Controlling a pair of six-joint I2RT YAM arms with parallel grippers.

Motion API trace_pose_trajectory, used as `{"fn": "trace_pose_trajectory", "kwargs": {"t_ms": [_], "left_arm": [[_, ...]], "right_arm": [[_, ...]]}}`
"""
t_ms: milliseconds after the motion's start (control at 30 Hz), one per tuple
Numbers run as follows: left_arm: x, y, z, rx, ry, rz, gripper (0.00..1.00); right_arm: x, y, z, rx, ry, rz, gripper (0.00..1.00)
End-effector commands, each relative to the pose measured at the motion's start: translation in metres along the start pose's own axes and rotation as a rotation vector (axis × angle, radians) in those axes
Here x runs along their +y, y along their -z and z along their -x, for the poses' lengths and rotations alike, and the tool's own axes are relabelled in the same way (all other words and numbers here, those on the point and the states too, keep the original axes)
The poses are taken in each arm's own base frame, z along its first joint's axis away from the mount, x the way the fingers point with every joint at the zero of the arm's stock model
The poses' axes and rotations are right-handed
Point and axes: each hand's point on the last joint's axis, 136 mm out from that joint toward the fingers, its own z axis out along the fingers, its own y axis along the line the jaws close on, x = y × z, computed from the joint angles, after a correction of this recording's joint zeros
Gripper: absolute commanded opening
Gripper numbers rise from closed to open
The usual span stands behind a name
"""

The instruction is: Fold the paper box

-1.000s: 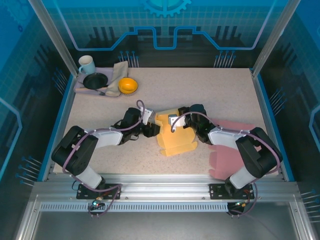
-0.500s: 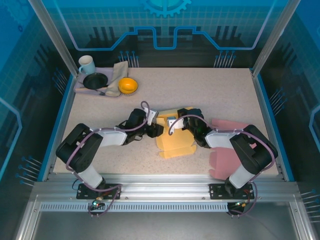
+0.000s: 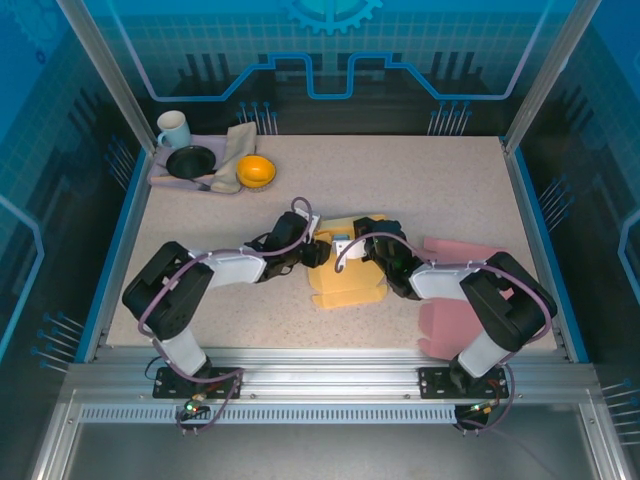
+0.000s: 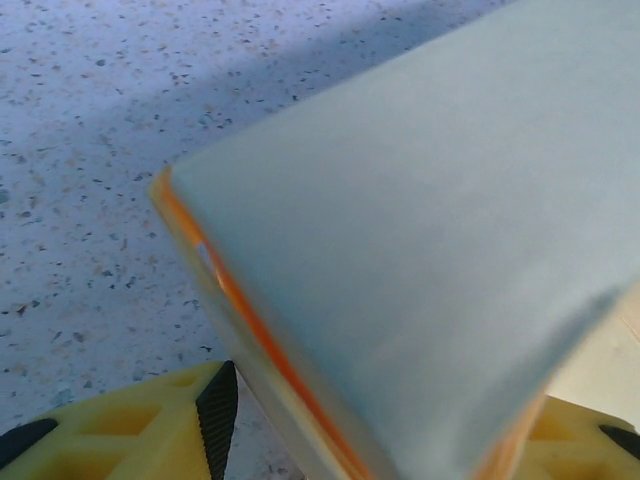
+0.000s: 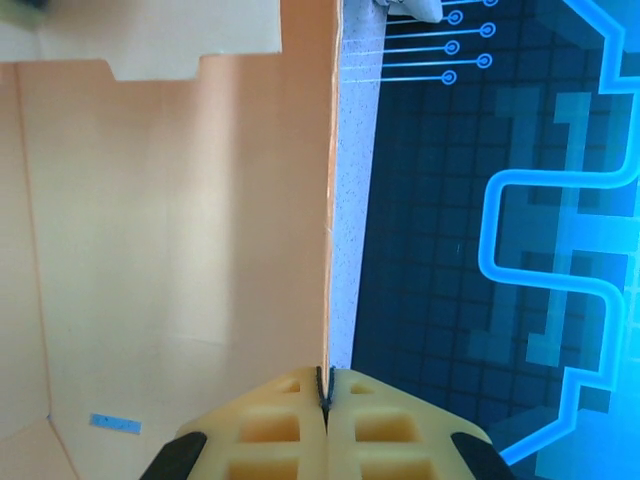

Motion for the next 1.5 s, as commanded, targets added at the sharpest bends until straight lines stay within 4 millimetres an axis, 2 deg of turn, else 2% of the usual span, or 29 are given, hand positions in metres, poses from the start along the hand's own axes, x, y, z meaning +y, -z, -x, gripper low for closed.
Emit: {"fn": "trace_pose_trajectory", "kwargs": {"t_ms": [0, 267, 400, 600, 700, 833, 933, 1033, 1133, 1267, 1400, 1467], "left_arm": [[0.014, -0.004, 0.008, -0.007, 0.020, 0.099, 0.52], [0.020, -0.009, 0.020, -0.023, -0.004, 0.150, 0.45], [0.024, -0.010, 0.019, -0.011, -0.019, 0.188, 0.37], [0.029, -0.012, 0.008, -0.005, -0.100, 0.257, 0.25], [0.032, -0.011, 0.008, -0.034, -0.130, 0.268, 0.25], [0.034, -0.010, 0.011, -0.063, -0.177, 0.289, 0.24], [0.034, -0.009, 0.014, -0.088, -0.216, 0.292, 0.23], [0.033, -0.008, 0.015, -0.111, -0.259, 0.284, 0.21], [0.031, -0.008, 0.013, -0.124, -0.300, 0.273, 0.21], [0.031, -0.011, 0.010, -0.126, -0.335, 0.276, 0.21], [0.037, -0.013, 0.006, -0.116, -0.344, 0.314, 0.21], [0.039, -0.013, 0.004, -0.115, -0.341, 0.332, 0.21]], "right_arm": [[-0.004, 0.007, 0.012, -0.031, -0.013, -0.022, 0.00], [0.000, 0.009, 0.013, -0.037, -0.019, 0.000, 0.00], [-0.006, 0.010, 0.013, -0.037, -0.061, -0.012, 0.02], [-0.038, 0.031, 0.026, -0.124, -0.292, 0.043, 0.32], [-0.047, 0.049, 0.034, -0.188, -0.336, 0.063, 0.39], [-0.053, 0.067, 0.040, -0.232, -0.393, 0.123, 0.44], [-0.074, 0.074, 0.030, -0.226, -0.542, 0.108, 0.44], [-0.104, 0.073, 0.005, -0.170, -0.832, 0.086, 0.43], [-0.116, 0.066, -0.017, -0.098, -1.072, 0.101, 0.43], [-0.100, 0.050, -0.034, -0.001, -1.226, 0.123, 0.43], [-0.077, 0.036, -0.044, 0.106, -1.331, 0.130, 0.45], [-0.066, 0.031, -0.043, 0.132, -1.351, 0.143, 0.45]]}}
